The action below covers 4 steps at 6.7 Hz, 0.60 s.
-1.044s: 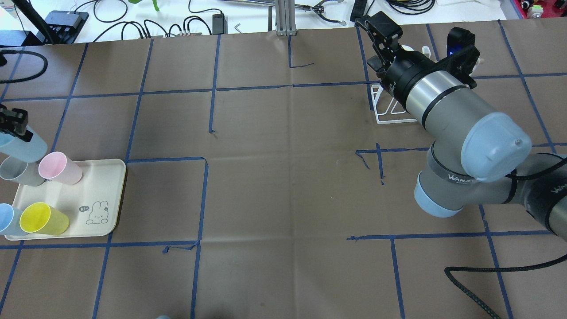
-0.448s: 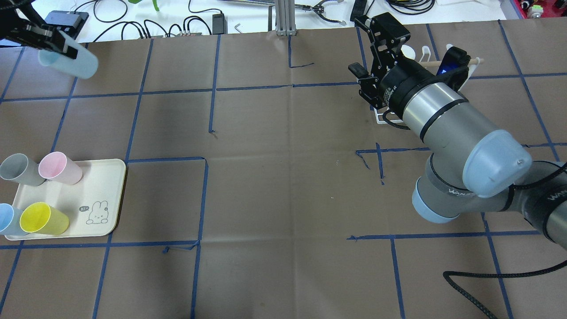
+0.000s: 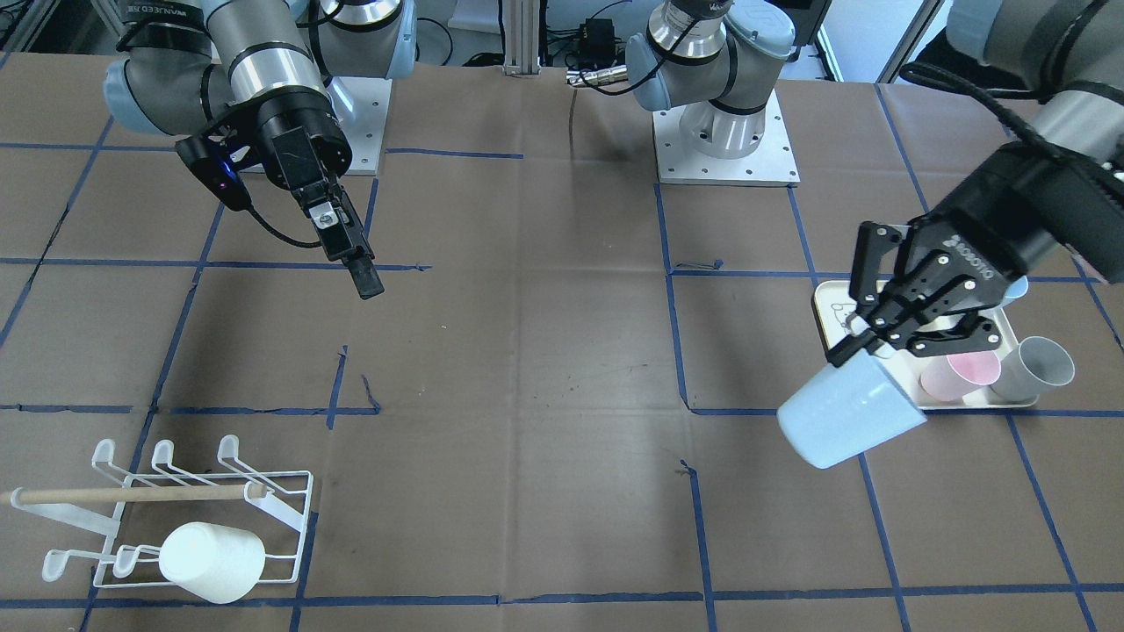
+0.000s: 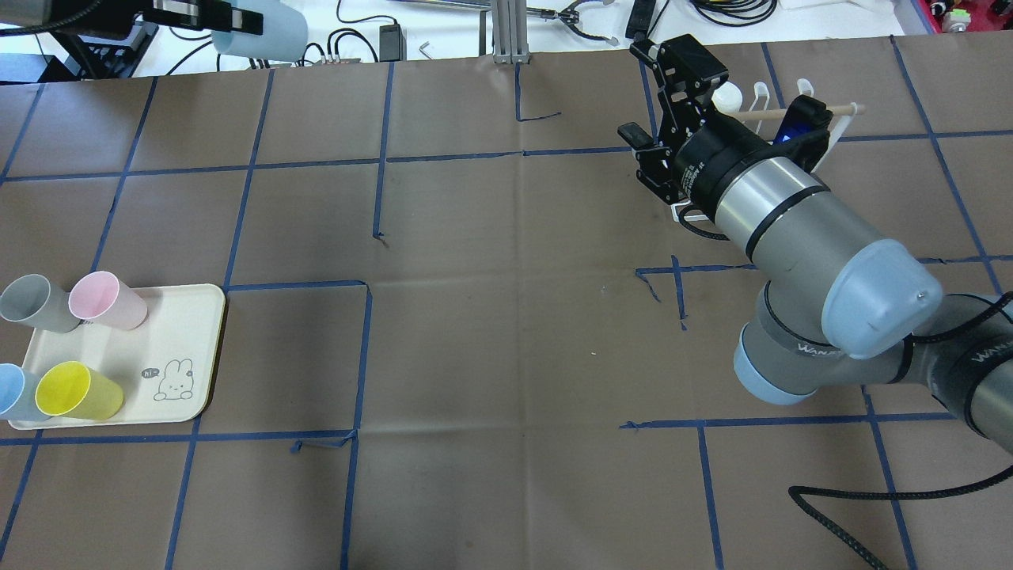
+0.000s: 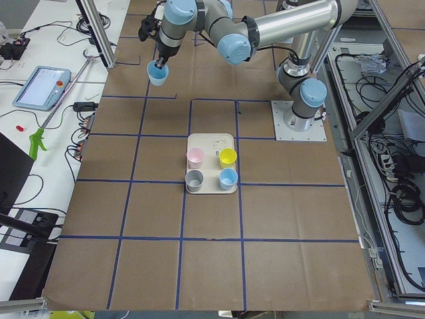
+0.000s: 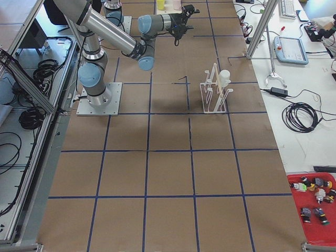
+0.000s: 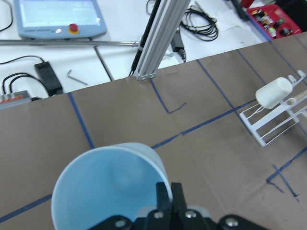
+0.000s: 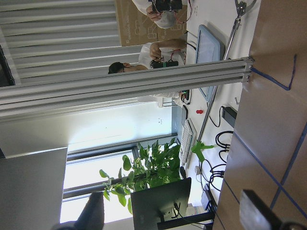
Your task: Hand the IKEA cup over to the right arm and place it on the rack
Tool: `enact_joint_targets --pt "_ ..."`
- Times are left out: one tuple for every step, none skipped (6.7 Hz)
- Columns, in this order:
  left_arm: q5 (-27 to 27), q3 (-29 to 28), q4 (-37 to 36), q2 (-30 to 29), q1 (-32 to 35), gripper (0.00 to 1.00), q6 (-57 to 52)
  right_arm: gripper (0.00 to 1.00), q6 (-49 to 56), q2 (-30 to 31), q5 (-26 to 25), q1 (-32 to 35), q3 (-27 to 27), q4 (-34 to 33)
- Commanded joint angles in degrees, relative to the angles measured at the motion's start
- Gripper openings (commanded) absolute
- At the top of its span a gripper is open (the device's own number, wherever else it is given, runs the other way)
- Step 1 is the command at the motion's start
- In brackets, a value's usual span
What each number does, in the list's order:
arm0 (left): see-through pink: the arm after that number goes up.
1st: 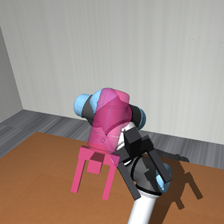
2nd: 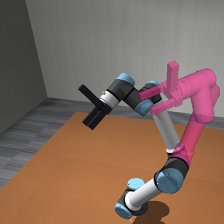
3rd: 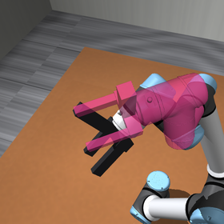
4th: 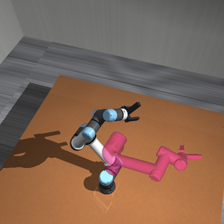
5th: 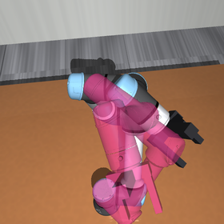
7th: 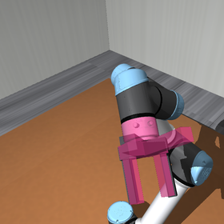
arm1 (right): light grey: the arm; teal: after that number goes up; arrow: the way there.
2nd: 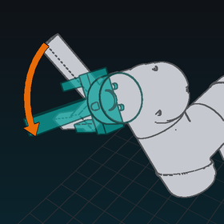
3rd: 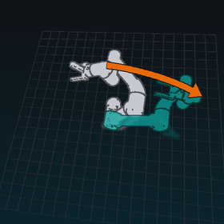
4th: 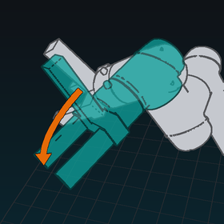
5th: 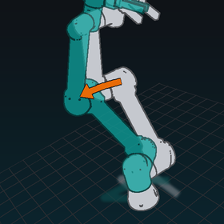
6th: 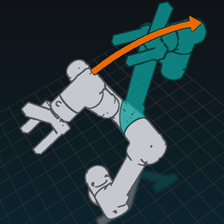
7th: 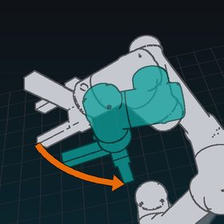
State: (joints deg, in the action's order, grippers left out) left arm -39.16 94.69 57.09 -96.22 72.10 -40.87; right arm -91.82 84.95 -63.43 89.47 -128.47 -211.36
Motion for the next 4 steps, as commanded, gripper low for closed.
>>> enact_joint_targets --pt "10.03 13.79 -23.58 -0.55 3.73 0.01 0.52 1.00 0.07 -0.13 -0.47 0.09 -0.03 0.25" --pt "11.64 19.17 -32.83 -0.11 5.49 0.02 3.49 1.00 0.07 -0.13 -0.38 0.09 -0.03 0.34" --pt "11.22 22.53 -40.93 -0.37 8.20 0.02 5.60 1.00 -0.63 -0.39 -0.38 0.35 -0.03 3.30" --pt "10.78 25.08 -47.27 -0.90 11.28 0.02 7.97 1.00 -0.90 -0.48 -0.47 2.10 0.23 5.15"
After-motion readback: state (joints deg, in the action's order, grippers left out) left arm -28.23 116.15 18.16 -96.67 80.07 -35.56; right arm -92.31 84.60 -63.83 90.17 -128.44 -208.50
